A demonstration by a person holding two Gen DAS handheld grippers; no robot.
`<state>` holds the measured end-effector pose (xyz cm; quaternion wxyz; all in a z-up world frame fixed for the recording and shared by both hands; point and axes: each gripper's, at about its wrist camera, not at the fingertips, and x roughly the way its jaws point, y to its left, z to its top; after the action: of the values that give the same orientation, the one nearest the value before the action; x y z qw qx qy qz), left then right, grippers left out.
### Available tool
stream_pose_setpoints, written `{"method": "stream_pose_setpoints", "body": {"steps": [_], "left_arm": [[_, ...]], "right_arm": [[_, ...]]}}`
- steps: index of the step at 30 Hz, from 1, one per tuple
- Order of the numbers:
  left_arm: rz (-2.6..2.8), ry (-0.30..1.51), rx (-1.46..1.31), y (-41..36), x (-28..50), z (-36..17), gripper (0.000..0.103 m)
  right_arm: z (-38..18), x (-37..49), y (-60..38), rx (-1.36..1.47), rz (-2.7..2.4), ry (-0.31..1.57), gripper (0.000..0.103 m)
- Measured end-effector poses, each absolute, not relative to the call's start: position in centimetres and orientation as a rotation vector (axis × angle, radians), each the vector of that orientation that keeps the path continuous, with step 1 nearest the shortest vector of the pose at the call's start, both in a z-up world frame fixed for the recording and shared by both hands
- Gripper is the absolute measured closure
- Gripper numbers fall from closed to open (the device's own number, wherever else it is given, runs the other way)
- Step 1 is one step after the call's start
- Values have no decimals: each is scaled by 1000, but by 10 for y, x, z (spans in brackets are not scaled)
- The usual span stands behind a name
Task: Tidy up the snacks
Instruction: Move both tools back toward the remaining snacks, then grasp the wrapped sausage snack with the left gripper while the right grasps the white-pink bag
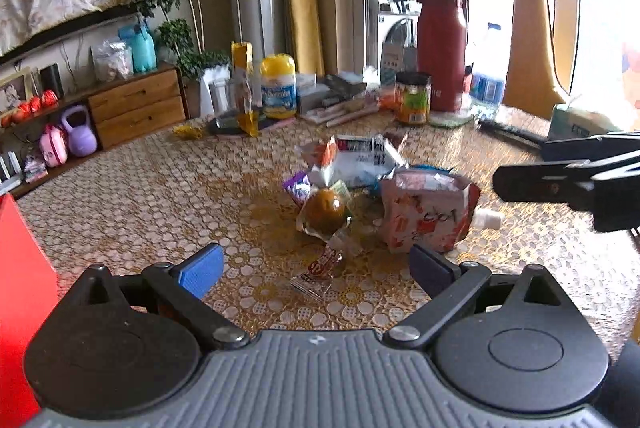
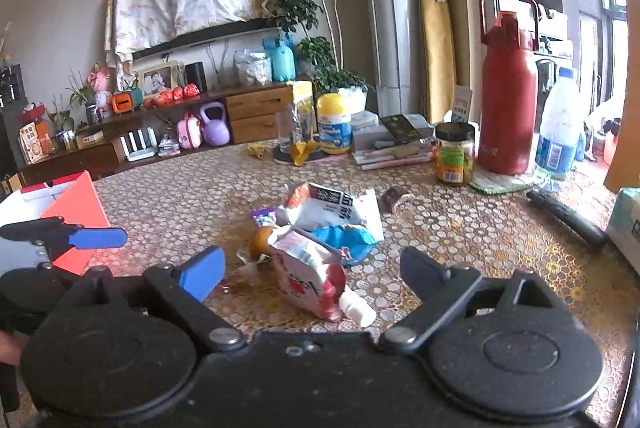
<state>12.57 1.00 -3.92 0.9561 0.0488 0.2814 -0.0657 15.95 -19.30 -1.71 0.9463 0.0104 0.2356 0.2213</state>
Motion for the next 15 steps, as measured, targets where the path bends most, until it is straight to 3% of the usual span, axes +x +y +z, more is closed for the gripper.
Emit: {"method": "stream_pose_setpoints", "body": {"steps": [15], "left_arm": [[-158,618,81,14,173,-76,4]], "right_arm": [[-39,193,-189,24,442,539,8]]}}
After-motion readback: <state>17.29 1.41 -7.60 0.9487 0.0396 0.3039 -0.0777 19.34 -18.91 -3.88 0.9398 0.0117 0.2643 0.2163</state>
